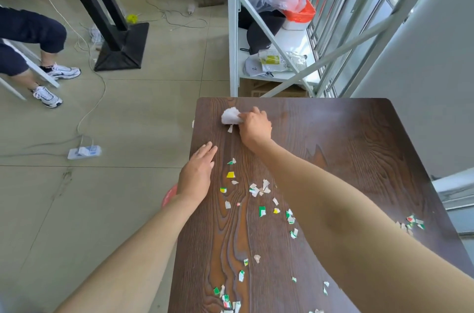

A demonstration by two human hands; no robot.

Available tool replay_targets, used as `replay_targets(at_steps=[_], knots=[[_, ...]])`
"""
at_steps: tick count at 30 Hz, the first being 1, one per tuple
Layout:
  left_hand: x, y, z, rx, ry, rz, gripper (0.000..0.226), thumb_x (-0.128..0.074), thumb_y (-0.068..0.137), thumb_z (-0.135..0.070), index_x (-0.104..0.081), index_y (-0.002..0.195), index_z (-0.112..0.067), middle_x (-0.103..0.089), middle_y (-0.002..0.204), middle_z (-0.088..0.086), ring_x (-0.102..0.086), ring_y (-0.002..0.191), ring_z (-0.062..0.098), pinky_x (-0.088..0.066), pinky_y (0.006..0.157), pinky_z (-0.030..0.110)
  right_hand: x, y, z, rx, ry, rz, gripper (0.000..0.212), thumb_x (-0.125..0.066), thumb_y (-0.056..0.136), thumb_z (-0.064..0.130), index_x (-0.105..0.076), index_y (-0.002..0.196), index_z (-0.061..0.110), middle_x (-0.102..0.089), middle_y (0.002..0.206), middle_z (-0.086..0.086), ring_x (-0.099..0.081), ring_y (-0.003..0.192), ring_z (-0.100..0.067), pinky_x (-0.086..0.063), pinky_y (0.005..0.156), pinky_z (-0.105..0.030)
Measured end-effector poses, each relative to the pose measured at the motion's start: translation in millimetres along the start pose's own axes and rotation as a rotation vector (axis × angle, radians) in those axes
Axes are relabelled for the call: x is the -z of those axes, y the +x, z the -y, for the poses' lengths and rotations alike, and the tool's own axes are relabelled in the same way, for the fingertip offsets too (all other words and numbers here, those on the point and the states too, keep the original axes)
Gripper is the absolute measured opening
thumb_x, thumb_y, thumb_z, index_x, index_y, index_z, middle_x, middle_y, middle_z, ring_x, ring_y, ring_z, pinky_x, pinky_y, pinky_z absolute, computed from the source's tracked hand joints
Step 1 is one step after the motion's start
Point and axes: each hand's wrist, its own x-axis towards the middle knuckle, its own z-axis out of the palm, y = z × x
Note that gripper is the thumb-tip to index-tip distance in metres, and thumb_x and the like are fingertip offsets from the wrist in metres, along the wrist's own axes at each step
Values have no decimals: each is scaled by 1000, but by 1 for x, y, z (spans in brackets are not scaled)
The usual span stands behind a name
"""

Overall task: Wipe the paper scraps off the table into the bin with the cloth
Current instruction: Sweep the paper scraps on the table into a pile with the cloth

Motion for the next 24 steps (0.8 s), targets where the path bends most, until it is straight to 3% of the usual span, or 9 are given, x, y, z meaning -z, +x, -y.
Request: replay_targets(at_steps=[7,12,18,21,24], knots=[[4,0,0,20,-16,-2,47,-44,95,-6,-37,142,-10,-36,151,4,-33,139,18,-29,112,30,-14,-54,-9,327,-65,39,41,-48,87,5,-64,120,24,-55,106,-7,-47,100,-31,-40,79,-42],[5,1,2,-12,-29,31,47,-42,93,3,-41,140,-6,-35,151,6,-31,140,18,-25,114,28,-17,-109,-25,445,3,48,35,-51,84,3,-72,105,21,-62,97,-5,-52,89,-31,-37,68,-35],[5,0,0,6,-9,51,49,-41,93,4,-38,141,-5,-33,152,8,-29,141,19,-23,116,29,-3,-160,-39,567,-4,166,37,-49,77,-2,-73,92,23,-63,97,1,-52,87,-26,-32,68,-32],[6,-1,-5,26,6,79,51,-40,94,3,-34,143,-7,-29,154,6,-25,143,19,-24,116,33,12,-162,-48,569,1,169,41,-46,75,-3,-73,92,24,-62,96,3,-49,83,-23,-37,65,-34],[6,-6,-15,-30,-10,83,48,-41,94,1,-37,142,-7,-31,153,6,-27,142,19,-23,117,32,34,-144,-68,420,49,10,45,-42,76,-1,-71,96,26,-61,93,1,-47,79,-22,-44,64,-36]])
